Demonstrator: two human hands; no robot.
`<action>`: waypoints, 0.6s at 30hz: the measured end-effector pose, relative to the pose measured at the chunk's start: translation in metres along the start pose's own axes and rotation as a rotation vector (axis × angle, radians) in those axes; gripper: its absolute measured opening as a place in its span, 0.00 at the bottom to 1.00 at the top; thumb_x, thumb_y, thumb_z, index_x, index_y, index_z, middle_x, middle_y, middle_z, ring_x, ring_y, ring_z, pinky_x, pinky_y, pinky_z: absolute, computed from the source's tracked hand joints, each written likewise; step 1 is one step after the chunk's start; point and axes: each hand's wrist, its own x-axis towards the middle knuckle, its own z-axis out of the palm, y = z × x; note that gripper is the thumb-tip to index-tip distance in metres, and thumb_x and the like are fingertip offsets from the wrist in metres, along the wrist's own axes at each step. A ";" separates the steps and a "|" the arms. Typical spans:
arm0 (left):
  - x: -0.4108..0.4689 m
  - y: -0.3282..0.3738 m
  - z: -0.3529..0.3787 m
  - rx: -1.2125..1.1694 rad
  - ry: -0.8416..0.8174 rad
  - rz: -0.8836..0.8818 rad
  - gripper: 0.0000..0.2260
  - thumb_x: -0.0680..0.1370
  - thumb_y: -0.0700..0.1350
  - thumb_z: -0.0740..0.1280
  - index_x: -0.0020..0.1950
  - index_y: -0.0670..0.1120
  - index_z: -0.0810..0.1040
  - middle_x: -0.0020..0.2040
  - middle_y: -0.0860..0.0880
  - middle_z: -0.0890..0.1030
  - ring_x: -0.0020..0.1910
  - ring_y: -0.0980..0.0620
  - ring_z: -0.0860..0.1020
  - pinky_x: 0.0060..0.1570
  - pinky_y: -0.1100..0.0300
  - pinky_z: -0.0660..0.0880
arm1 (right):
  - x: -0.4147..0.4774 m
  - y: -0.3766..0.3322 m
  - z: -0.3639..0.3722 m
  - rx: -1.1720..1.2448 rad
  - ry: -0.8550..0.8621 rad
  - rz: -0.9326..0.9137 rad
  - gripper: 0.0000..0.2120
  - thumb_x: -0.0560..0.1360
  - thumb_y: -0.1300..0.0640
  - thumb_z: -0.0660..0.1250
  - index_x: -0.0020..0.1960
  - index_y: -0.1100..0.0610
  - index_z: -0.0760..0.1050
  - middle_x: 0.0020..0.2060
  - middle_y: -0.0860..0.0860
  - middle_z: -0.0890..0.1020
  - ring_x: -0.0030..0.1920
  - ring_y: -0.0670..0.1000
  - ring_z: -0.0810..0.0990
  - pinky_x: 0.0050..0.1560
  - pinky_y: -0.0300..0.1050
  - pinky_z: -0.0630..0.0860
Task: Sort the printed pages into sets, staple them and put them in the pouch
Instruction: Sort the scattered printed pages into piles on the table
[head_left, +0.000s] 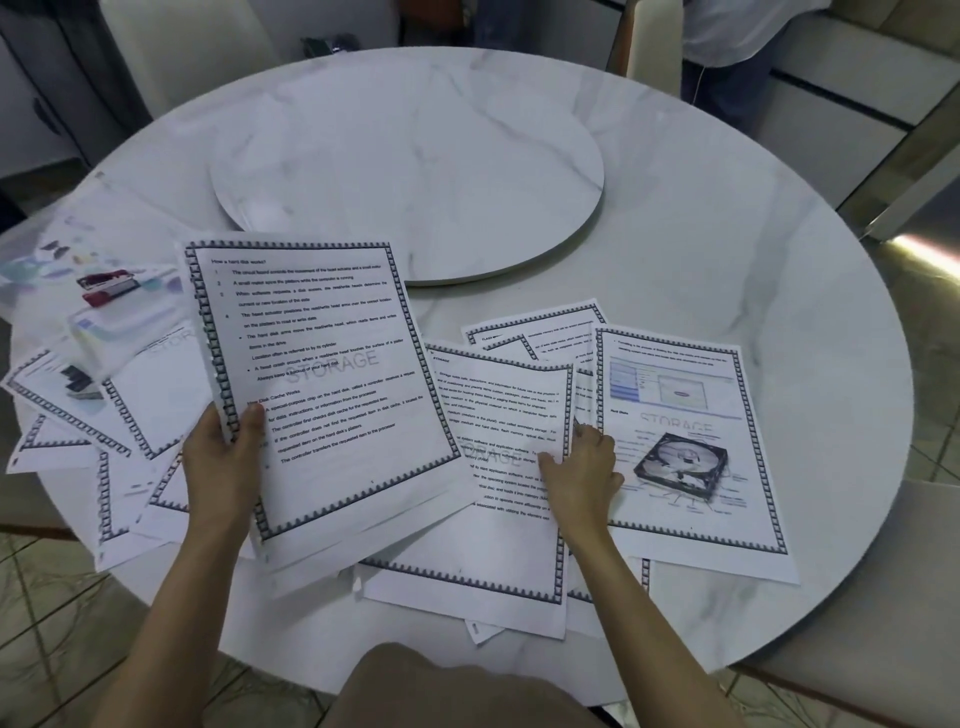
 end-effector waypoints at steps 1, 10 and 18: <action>0.000 0.000 0.000 0.001 -0.001 0.000 0.14 0.80 0.41 0.59 0.64 0.37 0.72 0.62 0.38 0.76 0.60 0.42 0.75 0.54 0.57 0.68 | 0.001 0.000 0.001 0.076 0.003 -0.020 0.17 0.74 0.60 0.66 0.61 0.60 0.70 0.56 0.57 0.71 0.57 0.57 0.72 0.58 0.49 0.66; 0.007 -0.003 -0.008 -0.016 0.020 0.003 0.13 0.80 0.41 0.60 0.62 0.37 0.73 0.60 0.39 0.77 0.53 0.48 0.75 0.51 0.59 0.68 | 0.019 0.009 -0.050 0.486 -0.028 -0.112 0.05 0.78 0.58 0.62 0.49 0.59 0.75 0.38 0.52 0.77 0.37 0.50 0.73 0.34 0.34 0.69; 0.011 -0.009 -0.011 -0.013 0.016 0.000 0.14 0.80 0.42 0.60 0.62 0.37 0.73 0.61 0.39 0.77 0.54 0.49 0.74 0.53 0.58 0.68 | 0.098 0.083 -0.139 0.295 0.207 -0.039 0.14 0.76 0.55 0.65 0.41 0.66 0.75 0.39 0.66 0.80 0.40 0.58 0.77 0.46 0.52 0.74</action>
